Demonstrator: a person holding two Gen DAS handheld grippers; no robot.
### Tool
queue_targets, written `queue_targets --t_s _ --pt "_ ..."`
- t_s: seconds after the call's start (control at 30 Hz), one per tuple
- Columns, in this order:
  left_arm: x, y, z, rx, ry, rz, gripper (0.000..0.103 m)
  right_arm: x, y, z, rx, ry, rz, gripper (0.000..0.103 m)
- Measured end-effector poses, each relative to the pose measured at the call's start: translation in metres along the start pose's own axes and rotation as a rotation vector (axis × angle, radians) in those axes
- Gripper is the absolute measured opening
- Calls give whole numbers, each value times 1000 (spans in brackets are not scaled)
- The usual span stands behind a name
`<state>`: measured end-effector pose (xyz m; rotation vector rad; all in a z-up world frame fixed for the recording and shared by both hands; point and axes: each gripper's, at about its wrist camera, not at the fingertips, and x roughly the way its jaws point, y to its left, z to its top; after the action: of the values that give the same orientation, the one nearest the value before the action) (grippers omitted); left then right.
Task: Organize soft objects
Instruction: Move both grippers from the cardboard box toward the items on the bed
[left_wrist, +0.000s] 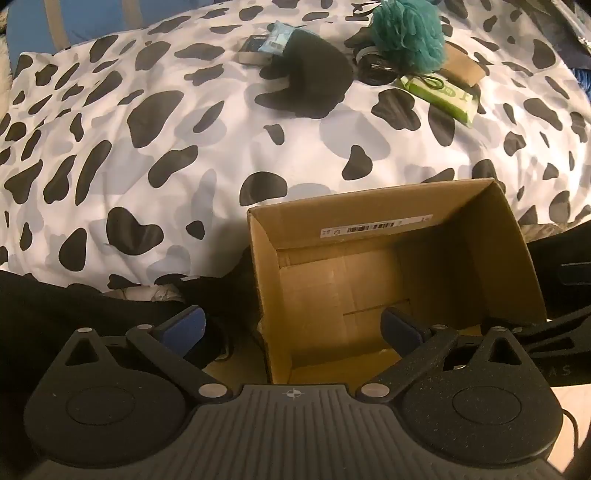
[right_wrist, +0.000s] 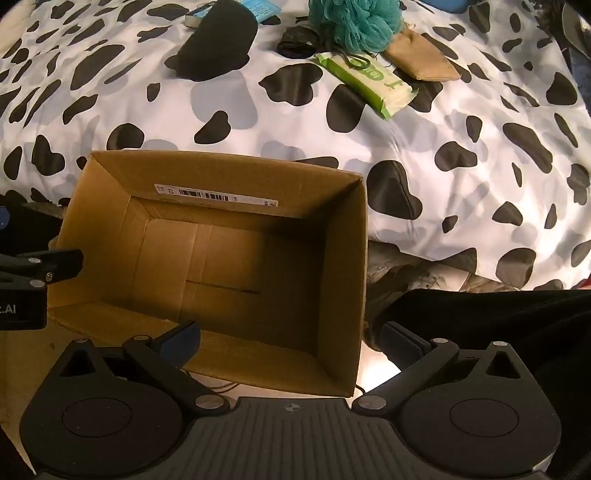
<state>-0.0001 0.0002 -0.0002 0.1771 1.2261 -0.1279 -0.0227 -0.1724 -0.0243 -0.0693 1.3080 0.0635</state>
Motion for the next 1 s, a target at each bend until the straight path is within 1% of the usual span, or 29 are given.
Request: queue_targets --t_s 0.1,0.23,0.37,0.53,0.77,0.87,1.0 --pt "0 -1 1 0 2 -7 103 1 2 1 24 23 6 103" --pt "-3 6 -2 -9 0 -10 103 -1 -2 2 14 6 26 103" --pt "-2 5 -2 -29 0 -28 103 1 -2 2 22 6 17 103" --pt "-1 1 -1 -25 20 -18 103 0 -6 4 42 8 16 103" --pt "2 1 5 -52 59 -46 103 -4 -13 3 49 4 15 103" --pt "1 1 4 -59 62 -61 103 -6 -17 3 61 -2 27 103" --pt "-1 -1 5 -70 57 -66 103 -8 -20 4 64 -5 21 103"
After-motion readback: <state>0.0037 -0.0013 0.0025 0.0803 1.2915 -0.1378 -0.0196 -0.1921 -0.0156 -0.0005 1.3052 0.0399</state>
